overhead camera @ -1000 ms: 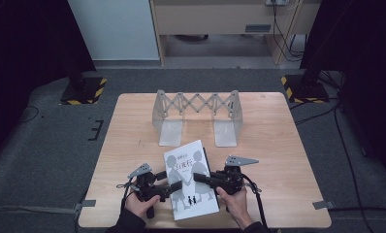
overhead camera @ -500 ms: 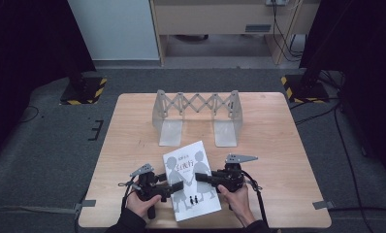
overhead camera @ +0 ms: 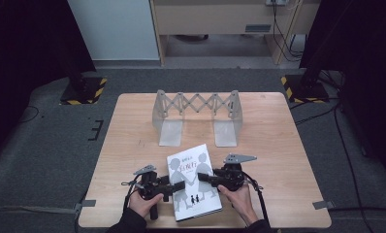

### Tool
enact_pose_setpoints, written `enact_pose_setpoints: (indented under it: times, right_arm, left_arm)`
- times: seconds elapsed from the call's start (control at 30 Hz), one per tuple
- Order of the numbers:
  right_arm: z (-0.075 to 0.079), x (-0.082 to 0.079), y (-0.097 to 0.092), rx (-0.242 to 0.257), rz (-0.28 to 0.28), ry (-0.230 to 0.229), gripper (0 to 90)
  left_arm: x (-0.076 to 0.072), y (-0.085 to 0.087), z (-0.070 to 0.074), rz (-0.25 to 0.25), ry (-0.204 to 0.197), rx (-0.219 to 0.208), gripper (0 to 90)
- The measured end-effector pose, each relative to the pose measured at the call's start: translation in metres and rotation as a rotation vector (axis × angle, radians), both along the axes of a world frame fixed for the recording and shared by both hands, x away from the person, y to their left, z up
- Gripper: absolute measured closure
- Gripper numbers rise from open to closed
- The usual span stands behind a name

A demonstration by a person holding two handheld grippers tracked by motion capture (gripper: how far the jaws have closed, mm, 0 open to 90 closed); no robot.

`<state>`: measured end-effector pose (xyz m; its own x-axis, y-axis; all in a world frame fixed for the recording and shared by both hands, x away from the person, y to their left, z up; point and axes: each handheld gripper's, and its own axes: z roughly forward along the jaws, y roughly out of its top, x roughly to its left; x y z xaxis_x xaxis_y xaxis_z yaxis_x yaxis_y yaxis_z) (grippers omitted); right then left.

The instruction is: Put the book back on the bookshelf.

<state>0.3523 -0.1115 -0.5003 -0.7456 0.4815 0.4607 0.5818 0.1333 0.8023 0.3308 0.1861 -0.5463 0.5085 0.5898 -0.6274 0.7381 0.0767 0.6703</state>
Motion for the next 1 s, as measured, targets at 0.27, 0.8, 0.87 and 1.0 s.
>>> enact_pose_setpoints:
  times: [0.27, 0.8, 0.87, 1.0]
  right_arm:
    - [-0.009, 0.0, -0.002, -0.123, -0.091, -0.004, 43.5]
    - [-0.013, 0.0, 0.002, -0.266, -0.136, -0.036, 29.1]
    - [-0.014, 0.002, 0.001, -0.259, -0.132, -0.028, 28.3]
    - [-0.016, 0.002, 0.0, -0.249, -0.134, -0.02, 28.1]
  left_arm:
    - [-0.003, -0.005, 0.0, 0.018, -0.043, 0.058, 4.9]
    - [-0.004, -0.007, 0.001, 0.037, -0.041, 0.081, 8.0]
    - [-0.004, -0.007, 0.001, 0.036, -0.041, 0.08, 8.0]
    - [-0.004, -0.007, 0.001, 0.038, -0.041, 0.08, 8.0]
